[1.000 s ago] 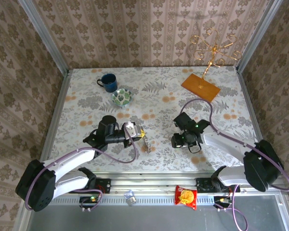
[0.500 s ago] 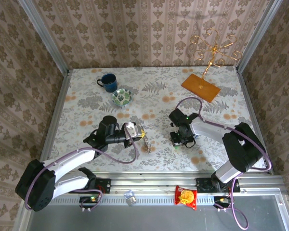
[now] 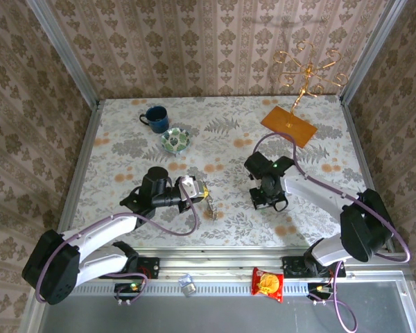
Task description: Put the keys on the keyring
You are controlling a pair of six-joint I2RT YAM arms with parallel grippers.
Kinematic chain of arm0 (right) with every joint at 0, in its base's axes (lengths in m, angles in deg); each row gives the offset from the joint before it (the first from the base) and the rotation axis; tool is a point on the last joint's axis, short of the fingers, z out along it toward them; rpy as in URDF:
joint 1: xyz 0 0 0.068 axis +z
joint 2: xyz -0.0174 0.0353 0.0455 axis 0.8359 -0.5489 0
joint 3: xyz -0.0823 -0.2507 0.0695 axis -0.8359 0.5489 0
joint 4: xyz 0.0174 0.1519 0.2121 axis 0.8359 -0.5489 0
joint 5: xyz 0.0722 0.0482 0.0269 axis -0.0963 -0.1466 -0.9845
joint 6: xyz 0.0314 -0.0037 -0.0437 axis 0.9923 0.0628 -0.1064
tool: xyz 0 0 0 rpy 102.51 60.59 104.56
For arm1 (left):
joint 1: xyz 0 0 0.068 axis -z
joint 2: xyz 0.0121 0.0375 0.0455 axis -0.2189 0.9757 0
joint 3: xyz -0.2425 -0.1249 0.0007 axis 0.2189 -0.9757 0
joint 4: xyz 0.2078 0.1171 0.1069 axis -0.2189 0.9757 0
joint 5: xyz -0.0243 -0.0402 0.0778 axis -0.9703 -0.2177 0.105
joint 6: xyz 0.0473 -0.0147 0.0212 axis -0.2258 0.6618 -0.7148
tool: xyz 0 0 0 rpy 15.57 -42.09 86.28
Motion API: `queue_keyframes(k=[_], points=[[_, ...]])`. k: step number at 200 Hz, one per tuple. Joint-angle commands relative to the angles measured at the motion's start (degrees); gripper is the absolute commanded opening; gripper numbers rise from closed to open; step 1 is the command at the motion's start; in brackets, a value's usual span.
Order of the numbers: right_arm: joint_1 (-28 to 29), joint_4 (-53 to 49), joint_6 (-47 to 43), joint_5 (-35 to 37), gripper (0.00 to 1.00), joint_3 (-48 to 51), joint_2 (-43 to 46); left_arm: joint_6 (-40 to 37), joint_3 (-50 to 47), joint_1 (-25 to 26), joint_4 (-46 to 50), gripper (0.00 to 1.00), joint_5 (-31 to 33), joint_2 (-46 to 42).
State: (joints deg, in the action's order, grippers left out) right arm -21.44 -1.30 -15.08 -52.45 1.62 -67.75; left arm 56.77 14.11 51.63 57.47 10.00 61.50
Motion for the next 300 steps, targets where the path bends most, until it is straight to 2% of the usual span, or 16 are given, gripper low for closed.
queue_keyframes(k=[1, 37, 62, 78, 101, 125, 148, 171, 212, 255, 300], points=[[1.82, -5.85, 0.52, 5.15, 0.0, -1.11, -1.64, -0.12, 0.78, 0.31, 0.69, 0.0, 0.38, -0.22], [5.22, -0.49, 0.34, 3.68, 0.0, -3.07, -8.24, 0.23, 0.44, 0.51, 0.96, 0.0, 0.47, -0.39], [6.09, 5.66, 0.18, -2.3, 0.0, -2.75, -10.98, 0.19, 0.47, 0.59, 0.6, 0.0, 0.59, 0.11], [6.11, 9.2, 0.75, -6.99, 0.1, -2.36, -11.82, 0.18, 0.69, 0.65, 0.67, 0.0, 0.55, 0.46], [4.08, 12.49, 2.22, -10.66, 0.31, -0.82, -10.78, 0.28, 0.52, 0.62, 0.5, 0.0, 0.51, 0.59], [0.5, 12.48, 1.84, -8.77, 0.39, 0.97, -6.65, 0.27, 0.48, 0.65, 0.33, 0.0, 0.54, 0.58], [-2.36, 12.78, 3.94, -8.69, 0.4, 2.65, -4.25, 0.29, 0.61, 0.63, 0.24, 0.0, 0.63, 0.75], [-2.62, 15.0, 5.01, -10.18, 0.39, 4.07, -4.01, 0.28, 0.61, 0.58, 0.4, 0.0, 0.65, 0.62], [0.27, 16.02, 2.1, -10.67, 0.38, 2.65, -7.2, 0.1, 0.67, 0.59, 0.68, 0.0, 0.64, 0.4], [1.95, 16.69, 1.71, -6.76, 0.32, 2.22, -9.54, -0.07, 0.7, 0.66, 0.97, 0.0, 0.58, 0.58], [2.42, 17.34, 1.24, -6.56, 0.25, 2.04, -11.02, -0.16, 0.78, 0.63, 0.78, 0.0, 0.35, 1.02]])
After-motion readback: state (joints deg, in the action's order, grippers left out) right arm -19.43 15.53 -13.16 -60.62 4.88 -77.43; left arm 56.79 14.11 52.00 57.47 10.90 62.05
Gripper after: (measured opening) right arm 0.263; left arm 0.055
